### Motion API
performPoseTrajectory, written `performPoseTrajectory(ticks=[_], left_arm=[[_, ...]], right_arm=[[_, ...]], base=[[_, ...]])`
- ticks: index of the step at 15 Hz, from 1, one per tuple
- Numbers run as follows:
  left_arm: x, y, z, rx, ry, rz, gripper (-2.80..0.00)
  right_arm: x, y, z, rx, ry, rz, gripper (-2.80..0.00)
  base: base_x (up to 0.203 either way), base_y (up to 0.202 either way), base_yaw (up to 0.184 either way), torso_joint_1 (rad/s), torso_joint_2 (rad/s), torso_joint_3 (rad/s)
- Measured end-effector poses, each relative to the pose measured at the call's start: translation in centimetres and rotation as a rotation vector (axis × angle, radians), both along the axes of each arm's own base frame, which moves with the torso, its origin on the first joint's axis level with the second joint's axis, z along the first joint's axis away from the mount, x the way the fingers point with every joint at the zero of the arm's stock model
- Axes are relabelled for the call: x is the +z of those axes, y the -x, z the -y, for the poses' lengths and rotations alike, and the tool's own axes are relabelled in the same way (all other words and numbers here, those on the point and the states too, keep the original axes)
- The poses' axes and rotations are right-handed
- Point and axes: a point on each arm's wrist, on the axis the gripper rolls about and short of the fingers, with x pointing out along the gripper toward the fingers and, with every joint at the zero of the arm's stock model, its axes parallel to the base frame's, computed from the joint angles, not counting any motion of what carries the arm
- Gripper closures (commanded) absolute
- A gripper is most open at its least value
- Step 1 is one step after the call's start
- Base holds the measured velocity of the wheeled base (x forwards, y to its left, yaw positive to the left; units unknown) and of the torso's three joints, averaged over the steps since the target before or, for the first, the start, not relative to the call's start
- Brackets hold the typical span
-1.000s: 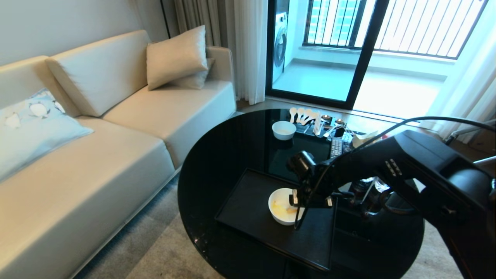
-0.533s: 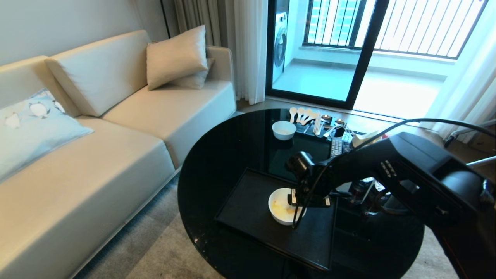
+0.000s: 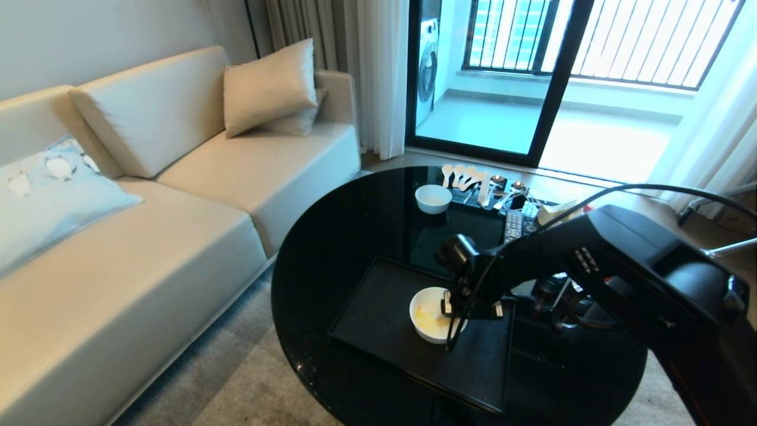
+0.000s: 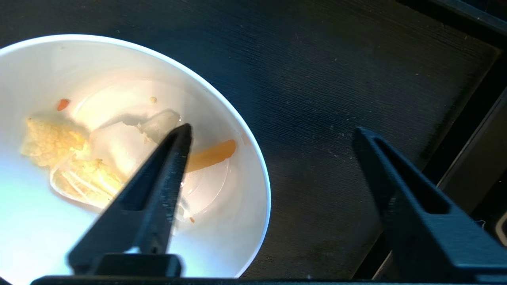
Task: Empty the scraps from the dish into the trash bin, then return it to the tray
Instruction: Pick up the bowl with leftover food
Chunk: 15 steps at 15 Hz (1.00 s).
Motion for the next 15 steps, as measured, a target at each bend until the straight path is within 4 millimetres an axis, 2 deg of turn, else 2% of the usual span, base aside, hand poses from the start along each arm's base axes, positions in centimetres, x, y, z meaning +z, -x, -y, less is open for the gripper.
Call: performPoseTrajectory(ticks=[15], left_arm=[[0.00, 0.00, 0.00, 0.000, 0.000, 0.000, 0.00]], right_arm=[[-0.53, 0.27, -0.15, -0.007, 0.002, -0.018, 0.00]], base=[[0.000, 0.000, 0.000, 0.000, 0.00, 0.000]])
